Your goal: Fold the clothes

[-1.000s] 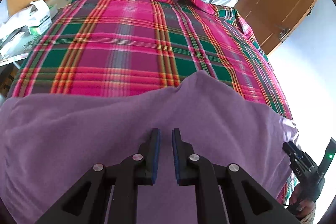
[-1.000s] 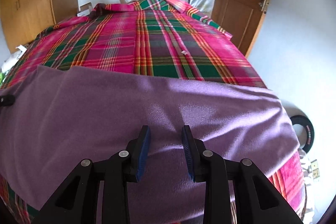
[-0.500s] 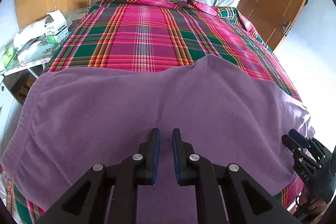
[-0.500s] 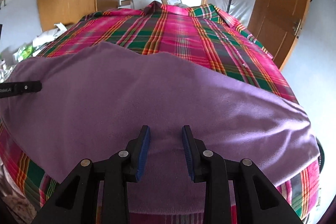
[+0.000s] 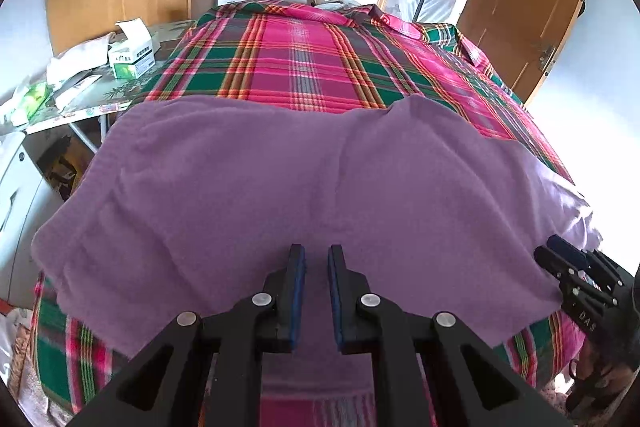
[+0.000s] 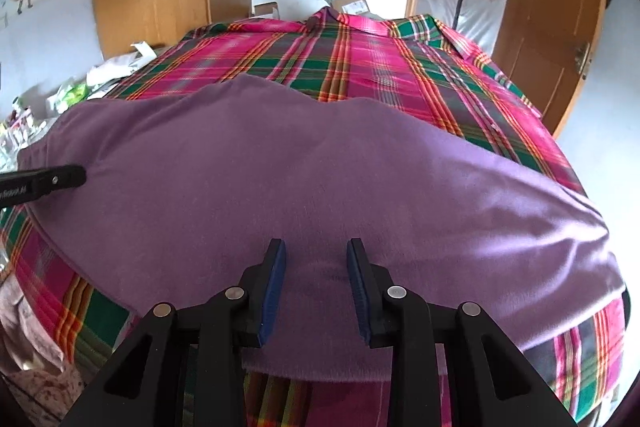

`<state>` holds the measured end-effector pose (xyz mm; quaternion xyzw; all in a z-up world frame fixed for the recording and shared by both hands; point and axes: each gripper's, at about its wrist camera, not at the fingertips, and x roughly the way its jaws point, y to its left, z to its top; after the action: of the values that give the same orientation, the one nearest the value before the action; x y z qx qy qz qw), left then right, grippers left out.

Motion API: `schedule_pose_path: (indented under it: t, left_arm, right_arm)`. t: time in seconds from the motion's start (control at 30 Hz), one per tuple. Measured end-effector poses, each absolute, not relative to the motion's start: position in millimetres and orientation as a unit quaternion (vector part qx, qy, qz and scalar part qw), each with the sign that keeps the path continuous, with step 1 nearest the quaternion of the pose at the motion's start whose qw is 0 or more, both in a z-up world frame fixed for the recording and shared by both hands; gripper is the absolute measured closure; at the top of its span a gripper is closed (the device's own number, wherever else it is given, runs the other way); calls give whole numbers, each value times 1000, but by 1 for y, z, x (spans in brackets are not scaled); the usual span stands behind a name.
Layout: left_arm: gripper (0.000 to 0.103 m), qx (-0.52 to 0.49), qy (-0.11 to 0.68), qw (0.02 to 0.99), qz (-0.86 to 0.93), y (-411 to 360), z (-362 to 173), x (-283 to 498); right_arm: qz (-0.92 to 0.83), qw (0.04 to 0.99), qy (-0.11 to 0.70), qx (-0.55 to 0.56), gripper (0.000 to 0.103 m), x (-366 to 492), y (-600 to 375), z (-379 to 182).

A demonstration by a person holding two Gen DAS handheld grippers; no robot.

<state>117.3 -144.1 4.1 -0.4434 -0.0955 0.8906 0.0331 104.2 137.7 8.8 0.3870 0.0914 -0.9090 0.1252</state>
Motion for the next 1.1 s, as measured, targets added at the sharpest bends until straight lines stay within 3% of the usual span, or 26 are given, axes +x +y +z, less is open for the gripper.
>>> schedule_pose_path:
  t: [0.47,0.7,0.97,1.0,1.03,1.1]
  left_arm:
    - [91,-425,-136,2,895,-182,7,149]
    - [91,-417,-174,-34,892,-215,9,166]
    - [91,-404,-270,-44,873,-258,12,184]
    - [88,-402,-272,-50,873,-261,14,186]
    - [78,-400,-270,-61,874,-263,15,188]
    - [74,-396,-271,-72,875,-269,17,192]
  right_arm:
    - [-904,172,144,365,70,119,91,10]
    - [-889,257,155,347,70,119,41,16]
    - [-847,367,179,342,70,127,-27,12]
    - [-841,379,182,340,70,129,-34,12]
    - [-838,389,188,334,70,131,-41,13]
    - [-830,408,199,323,70,138,-53,14]
